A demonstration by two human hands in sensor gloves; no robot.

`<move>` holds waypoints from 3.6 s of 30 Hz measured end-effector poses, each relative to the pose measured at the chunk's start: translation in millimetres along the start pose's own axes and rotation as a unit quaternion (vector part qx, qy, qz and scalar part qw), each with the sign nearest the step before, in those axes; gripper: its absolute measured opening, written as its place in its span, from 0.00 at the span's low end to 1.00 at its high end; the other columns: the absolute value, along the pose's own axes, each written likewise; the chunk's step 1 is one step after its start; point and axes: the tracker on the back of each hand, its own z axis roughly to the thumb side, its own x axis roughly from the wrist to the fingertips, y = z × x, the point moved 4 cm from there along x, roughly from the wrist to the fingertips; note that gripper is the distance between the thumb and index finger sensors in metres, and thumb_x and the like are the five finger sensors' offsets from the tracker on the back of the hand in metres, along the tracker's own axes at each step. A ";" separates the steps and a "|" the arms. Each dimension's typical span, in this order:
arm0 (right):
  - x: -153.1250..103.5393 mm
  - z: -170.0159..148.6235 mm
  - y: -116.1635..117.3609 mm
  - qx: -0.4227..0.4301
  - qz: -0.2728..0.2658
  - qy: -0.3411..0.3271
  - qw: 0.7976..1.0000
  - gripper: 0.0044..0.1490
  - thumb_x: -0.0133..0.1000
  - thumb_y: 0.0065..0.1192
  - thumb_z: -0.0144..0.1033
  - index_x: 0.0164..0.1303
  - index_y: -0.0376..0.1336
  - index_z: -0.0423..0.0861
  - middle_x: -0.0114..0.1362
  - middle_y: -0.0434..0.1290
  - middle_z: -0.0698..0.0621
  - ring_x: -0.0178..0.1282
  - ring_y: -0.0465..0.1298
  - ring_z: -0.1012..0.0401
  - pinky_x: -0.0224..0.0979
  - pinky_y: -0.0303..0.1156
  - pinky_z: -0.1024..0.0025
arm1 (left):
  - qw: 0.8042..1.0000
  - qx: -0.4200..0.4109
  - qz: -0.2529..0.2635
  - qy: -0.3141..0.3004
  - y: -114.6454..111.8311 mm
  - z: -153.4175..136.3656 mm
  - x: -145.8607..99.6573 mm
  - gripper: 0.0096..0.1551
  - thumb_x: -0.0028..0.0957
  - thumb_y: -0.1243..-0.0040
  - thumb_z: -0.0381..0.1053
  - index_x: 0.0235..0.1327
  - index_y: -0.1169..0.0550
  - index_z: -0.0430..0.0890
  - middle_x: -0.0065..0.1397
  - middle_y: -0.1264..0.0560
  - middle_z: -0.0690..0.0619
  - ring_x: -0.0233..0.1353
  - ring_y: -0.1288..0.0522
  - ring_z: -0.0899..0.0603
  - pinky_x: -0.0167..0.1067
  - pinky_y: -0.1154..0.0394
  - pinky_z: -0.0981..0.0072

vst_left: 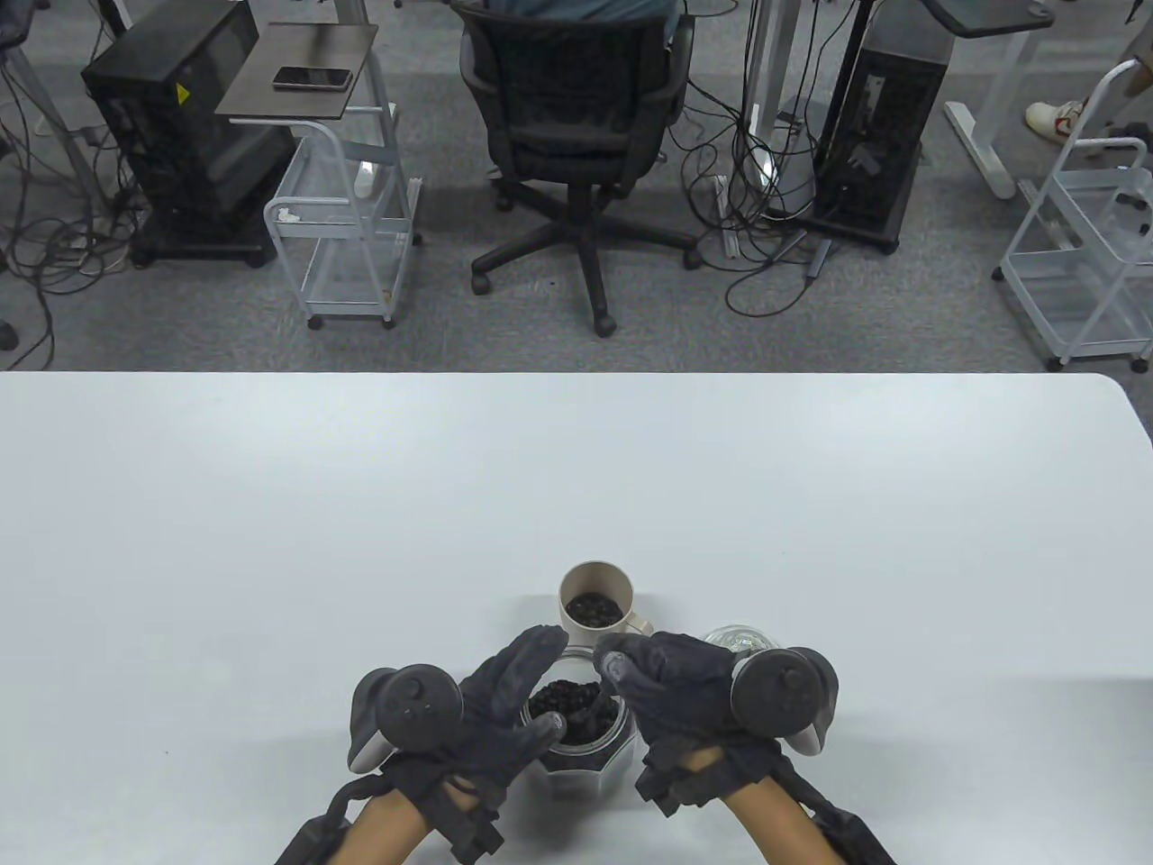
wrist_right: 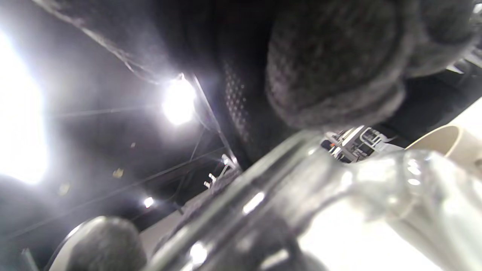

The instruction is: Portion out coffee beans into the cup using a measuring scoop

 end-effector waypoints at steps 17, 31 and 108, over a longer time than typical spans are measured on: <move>-21.2 -71.9 -11.8 0.210 -0.088 0.253 0.940 0.25 0.57 0.63 0.43 0.51 0.74 0.37 0.43 0.82 0.35 0.30 0.83 0.47 0.44 0.76 0.49 | 1.000 0.000 -0.001 -0.001 -0.1 0.1 -0.2 0.54 0.46 0.55 0.79 0.82 0.47 0.53 0.85 0.43 0.40 0.77 0.33 0.25 0.67 0.37 0.29; -34.9 -113.1 -25.9 0.331 -0.135 0.338 0.870 0.25 0.59 0.62 0.43 0.53 0.72 0.37 0.45 0.81 0.36 0.32 0.83 0.47 0.46 0.75 0.48 | 1.000 0.000 -0.001 0.000 -0.2 0.1 -0.2 0.54 0.46 0.55 0.79 0.82 0.47 0.53 0.85 0.43 0.40 0.77 0.33 0.25 0.67 0.36 0.29; 0.2 0.8 -24.1 -0.138 -0.020 -0.092 0.986 0.27 0.57 0.63 0.42 0.65 0.69 0.45 0.63 0.76 0.36 0.56 0.80 0.37 0.59 0.70 0.38 | 1.000 -0.001 -0.002 0.001 0.0 -0.2 -0.1 0.54 0.46 0.55 0.79 0.82 0.47 0.53 0.85 0.43 0.40 0.77 0.33 0.25 0.67 0.36 0.29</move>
